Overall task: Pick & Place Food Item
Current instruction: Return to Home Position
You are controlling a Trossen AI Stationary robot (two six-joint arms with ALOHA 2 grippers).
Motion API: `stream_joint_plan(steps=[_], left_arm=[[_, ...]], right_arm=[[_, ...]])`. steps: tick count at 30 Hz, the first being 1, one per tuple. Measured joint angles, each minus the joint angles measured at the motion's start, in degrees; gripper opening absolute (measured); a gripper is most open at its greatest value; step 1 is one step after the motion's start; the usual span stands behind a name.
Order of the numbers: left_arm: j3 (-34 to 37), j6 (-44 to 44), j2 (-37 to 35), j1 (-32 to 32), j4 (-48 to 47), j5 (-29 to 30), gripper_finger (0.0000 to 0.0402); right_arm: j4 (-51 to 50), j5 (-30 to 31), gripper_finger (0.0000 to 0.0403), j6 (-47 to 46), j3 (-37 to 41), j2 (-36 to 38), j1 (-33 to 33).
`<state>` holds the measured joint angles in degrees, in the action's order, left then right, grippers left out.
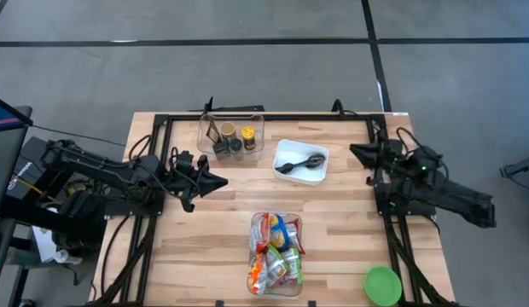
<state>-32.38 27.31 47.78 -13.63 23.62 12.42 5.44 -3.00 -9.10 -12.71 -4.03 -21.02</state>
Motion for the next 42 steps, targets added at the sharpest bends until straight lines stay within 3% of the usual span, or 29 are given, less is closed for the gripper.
stream_joint_plan(steps=[4,10,20,28,34,42], left_arm=[[0.0,-3.2,0.0,0.0,0.0,0.1,0.0000],[0.0,-4.6,0.0,0.0,0.0,0.1,0.0000],[0.0,-6.3,-1.6,2.1,4.0,-0.2,0.0000],[0.0,-12.3,-16.0,6.0,0.4,-0.7,0.0000],[0.0,-20.7,-27.8,6.1,-4.4,-0.7,0.0000],[-0.1,-25.6,-39.5,6.1,-14.2,-0.2,0.0000]], right_arm=[[5.5,0.0,0.0040,-0.5,4.1,0.1,0.0],[5.4,0.0,0.0040,-0.6,7.4,0.0,0.0],[-2.2,0.0,0.0040,-5.5,8.6,-0.2,0.0],[-4.0,0.0,0.0040,-5.5,8.6,-0.2,0.0],[-4.0,0.0,0.0040,-5.5,8.6,-0.2,0.0],[-3.9,0.0,0.0040,-5.5,8.5,-0.2,0.0]])
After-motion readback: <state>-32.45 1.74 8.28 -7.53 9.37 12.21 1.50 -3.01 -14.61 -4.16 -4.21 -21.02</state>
